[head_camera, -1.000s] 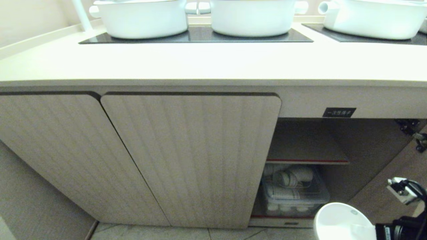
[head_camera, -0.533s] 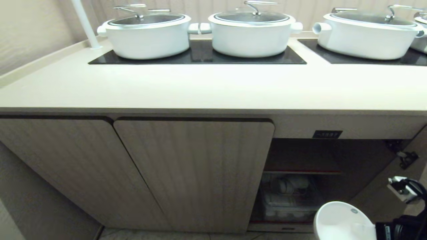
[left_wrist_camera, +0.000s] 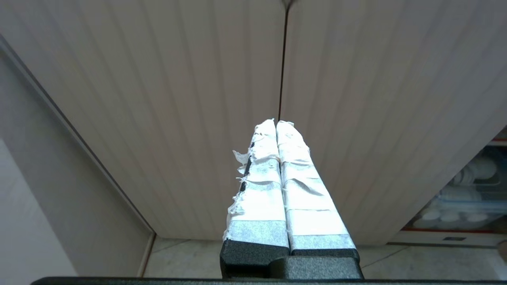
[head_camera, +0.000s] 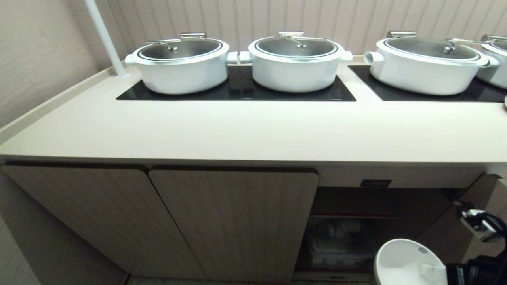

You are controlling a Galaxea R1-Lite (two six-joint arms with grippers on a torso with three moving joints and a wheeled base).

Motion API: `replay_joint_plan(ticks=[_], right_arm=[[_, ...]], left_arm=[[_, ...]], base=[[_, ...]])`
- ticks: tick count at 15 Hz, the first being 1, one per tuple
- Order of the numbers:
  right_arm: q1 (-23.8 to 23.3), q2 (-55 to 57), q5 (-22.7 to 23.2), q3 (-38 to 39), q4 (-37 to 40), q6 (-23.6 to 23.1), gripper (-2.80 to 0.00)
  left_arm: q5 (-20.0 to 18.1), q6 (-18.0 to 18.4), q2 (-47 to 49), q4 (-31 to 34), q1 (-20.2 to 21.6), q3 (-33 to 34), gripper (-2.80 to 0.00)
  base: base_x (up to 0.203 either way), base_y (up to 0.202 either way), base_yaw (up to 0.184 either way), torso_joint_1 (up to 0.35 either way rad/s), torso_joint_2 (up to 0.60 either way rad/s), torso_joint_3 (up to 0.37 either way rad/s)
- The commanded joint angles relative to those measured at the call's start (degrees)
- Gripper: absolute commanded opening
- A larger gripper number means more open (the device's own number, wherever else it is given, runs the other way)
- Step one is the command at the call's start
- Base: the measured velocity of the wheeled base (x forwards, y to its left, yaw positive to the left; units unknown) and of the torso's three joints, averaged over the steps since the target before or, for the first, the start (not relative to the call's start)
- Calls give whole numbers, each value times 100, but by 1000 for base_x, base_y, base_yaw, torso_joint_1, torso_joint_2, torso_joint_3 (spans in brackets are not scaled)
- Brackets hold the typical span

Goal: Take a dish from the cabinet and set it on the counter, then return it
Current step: Place it on the table

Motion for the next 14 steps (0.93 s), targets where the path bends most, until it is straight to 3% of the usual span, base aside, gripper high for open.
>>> replay_joint_plan(ticks=[1,8,14], right_arm=[[5,0,4,-10,-6,11,-280],[31,-96,13,7,62,29,-280],[49,-107,13,-4,40,2,-280]], left_arm=[[0,-2,0,0,8,-5,-280],[0,-2,0,0,0,-4,-280],[0,-2,0,0,0,-4,-280]], base=[[0,0,0,251,-559,-304],[0,0,0,263,-576,-310],[0,0,0,188,-384,-203]])
